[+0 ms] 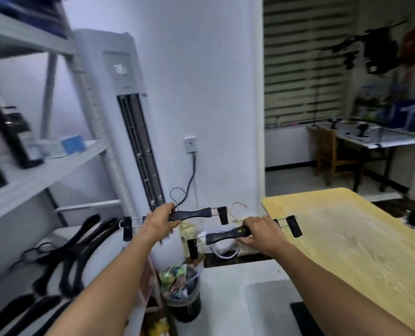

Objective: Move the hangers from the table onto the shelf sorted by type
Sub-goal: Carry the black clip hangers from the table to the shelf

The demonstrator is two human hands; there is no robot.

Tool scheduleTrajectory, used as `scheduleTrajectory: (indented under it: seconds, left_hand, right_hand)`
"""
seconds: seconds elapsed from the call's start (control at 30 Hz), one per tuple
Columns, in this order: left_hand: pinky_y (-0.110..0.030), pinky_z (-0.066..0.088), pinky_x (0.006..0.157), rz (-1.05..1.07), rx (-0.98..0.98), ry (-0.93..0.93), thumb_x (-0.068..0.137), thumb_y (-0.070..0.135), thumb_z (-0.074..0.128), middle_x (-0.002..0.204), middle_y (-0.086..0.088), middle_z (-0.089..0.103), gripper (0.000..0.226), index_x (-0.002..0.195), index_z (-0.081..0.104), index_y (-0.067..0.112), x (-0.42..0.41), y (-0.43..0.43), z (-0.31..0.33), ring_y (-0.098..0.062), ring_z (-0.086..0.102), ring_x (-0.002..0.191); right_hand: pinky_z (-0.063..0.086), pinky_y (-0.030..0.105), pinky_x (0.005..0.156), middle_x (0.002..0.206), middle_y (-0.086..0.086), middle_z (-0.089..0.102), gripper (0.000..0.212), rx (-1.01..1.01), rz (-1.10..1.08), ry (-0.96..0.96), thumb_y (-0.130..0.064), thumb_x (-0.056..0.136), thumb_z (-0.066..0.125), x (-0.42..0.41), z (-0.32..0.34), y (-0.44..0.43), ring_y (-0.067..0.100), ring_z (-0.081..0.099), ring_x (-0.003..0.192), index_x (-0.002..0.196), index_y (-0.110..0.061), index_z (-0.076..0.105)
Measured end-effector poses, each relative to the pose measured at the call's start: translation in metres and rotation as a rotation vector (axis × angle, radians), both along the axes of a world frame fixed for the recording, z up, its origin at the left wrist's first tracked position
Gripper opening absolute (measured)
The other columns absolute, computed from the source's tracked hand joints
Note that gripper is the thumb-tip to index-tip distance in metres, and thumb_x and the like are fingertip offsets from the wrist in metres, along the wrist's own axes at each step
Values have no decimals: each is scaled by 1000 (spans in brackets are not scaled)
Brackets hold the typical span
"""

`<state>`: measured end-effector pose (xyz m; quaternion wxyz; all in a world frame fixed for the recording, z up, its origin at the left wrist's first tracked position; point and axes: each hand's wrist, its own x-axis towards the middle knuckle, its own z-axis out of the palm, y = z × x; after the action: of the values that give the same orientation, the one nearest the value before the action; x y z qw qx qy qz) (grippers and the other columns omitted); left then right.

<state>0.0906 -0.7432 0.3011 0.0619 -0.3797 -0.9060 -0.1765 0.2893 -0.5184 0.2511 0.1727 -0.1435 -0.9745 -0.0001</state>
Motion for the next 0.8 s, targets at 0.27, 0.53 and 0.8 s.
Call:
scheduleTrajectory:
  seconds: [0.27, 0.53, 0.8]
  left_hand:
    - [-36, 39, 78, 267, -43, -17, 82, 32, 69, 88, 2, 55, 29, 86, 43, 19, 18, -104, -6, -27, 57, 92]
    - [-30, 33, 70, 493, -19, -29, 83, 30, 68, 89, 2, 53, 28, 85, 43, 19, 65, -205, -25, -24, 56, 91]
    - [-34, 39, 86, 770, -68, -41, 86, 37, 63, 105, -1, 58, 25, 100, 57, 17, 135, -314, -47, -22, 55, 100]
  right_hand:
    - [35, 31, 87, 112, -2, 64, 39, 5, 267, -50, -56, 86, 52, -46, -8, -65, 20, 58, 107, 102, -21, 57]
    - [39, 30, 80, 111, 3, 65, 45, 89, 510, -69, -58, 88, 51, -66, -18, -141, 23, 59, 102, 104, -17, 57]
    - [38, 32, 90, 113, 2, 65, 48, 82, 804, -92, -60, 89, 48, -76, -33, -240, 21, 59, 105, 109, -17, 55]
